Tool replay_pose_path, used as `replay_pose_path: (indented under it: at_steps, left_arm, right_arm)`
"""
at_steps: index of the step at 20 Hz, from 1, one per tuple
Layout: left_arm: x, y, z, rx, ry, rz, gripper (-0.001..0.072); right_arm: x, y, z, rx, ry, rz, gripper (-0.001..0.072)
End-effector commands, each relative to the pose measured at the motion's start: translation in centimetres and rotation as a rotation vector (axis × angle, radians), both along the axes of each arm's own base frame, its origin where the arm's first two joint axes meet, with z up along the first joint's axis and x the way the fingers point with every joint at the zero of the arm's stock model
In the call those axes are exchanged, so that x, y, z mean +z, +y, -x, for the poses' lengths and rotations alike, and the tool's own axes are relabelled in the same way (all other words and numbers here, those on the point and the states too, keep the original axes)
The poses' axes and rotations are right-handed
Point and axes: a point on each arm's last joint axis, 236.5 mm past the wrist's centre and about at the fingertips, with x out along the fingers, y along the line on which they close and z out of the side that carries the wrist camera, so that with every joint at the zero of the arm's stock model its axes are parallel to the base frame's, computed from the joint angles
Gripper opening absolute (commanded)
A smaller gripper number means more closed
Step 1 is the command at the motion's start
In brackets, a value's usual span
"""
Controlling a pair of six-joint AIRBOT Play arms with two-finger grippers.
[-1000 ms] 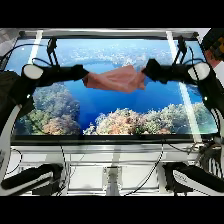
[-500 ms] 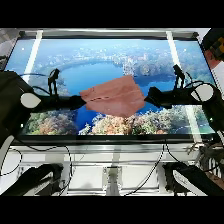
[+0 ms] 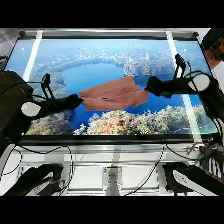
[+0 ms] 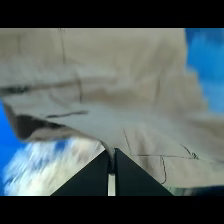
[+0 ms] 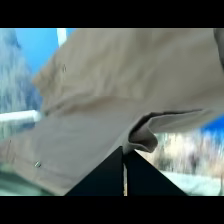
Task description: Fold the clothes and pants, and hang the long-sleeved shirts on hangers.
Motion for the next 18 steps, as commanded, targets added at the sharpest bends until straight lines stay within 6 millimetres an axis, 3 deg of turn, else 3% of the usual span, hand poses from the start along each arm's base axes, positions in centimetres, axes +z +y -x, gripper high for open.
replay_pose_path:
  at_steps: [1, 7, 13, 17, 18]
  left_arm:
    - [0.6, 1.3, -3.3, 0.137, -0.066, 0.048, 0.0009]
    - [-2.2, 2.5, -6.3, 0.270, -0.027, 0.093, 0.0009]
    - [-5.9, 3.2, -7.4, 0.325, 0.037, 0.081, 0.0010]
    - [-6.8, 4.6, -8.8, 0.404, 0.017, 0.074, 0.0012]
    - [-6.4, 5.4, -9.4, 0.437, -0.014, 0.066, 0.0078]
  right_arm:
    - [0.4, 0.3, -5.1, -0.022, -0.065, 0.001, 0.0003]
    - [-2.7, 0.8, -11.4, -0.060, -0.066, -0.010, 0.0002]
    - [-5.8, 1.1, -15.3, -0.063, -0.061, 0.001, 0.0002]
    - [-6.3, 1.4, -17.9, -0.032, -0.118, 0.027, 0.0008]
    - [-6.3, 1.3, -18.8, -0.031, -0.145, 0.035, 0.0059]
